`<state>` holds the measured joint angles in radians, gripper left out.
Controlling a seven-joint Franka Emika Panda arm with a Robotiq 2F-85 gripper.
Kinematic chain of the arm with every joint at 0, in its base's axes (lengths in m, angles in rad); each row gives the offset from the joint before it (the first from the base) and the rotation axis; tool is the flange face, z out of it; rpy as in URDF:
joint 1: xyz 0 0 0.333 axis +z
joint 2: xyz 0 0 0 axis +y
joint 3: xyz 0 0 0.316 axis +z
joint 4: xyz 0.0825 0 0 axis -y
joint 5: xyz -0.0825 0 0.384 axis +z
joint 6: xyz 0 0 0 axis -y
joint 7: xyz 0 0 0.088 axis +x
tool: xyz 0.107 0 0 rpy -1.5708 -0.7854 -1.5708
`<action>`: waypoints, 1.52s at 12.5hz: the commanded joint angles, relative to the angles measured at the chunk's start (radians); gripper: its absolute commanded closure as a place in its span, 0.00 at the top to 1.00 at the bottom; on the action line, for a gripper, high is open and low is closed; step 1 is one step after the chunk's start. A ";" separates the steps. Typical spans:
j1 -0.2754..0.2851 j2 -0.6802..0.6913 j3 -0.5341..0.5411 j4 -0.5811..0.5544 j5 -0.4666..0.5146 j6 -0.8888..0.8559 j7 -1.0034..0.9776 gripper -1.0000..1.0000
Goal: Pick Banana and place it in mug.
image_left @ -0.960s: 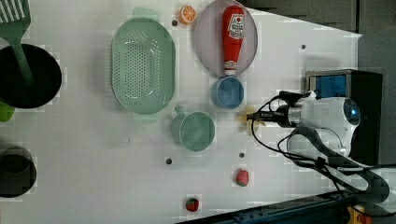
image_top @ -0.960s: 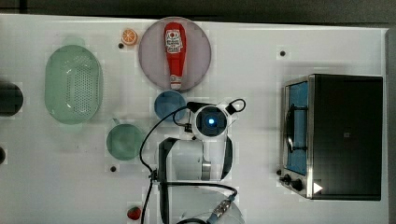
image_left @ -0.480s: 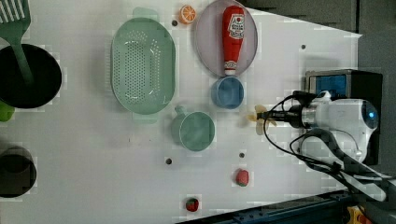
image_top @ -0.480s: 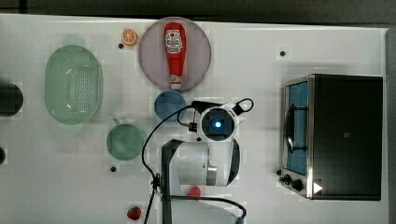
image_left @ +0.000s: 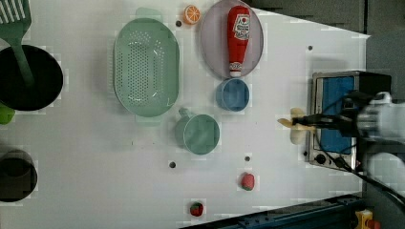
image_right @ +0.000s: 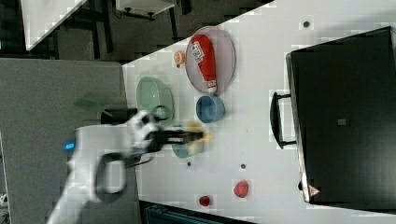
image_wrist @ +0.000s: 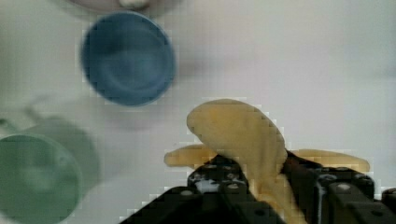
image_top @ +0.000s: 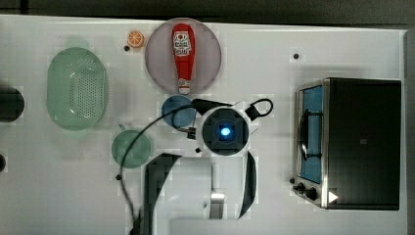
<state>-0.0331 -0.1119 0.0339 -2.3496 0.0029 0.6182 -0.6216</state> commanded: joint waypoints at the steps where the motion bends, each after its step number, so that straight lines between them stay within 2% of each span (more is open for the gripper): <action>1: 0.049 -0.041 0.091 0.061 -0.009 -0.117 0.180 0.30; 5: 0.061 -0.084 0.205 0.105 0.017 -0.182 0.368 0.30; 10: 0.067 -0.021 0.333 0.092 0.095 -0.180 0.624 0.30; 12: 0.067 0.035 0.364 0.089 0.097 -0.112 0.702 0.30; 15: 0.067 0.126 0.392 0.060 0.097 0.028 0.710 0.30; 16: 0.067 0.149 0.393 0.046 0.097 0.069 0.710 0.34; 19: 0.067 0.186 0.393 0.009 0.097 0.136 0.711 0.66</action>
<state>0.0204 0.0872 0.4023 -2.3281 0.0920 0.7524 0.0518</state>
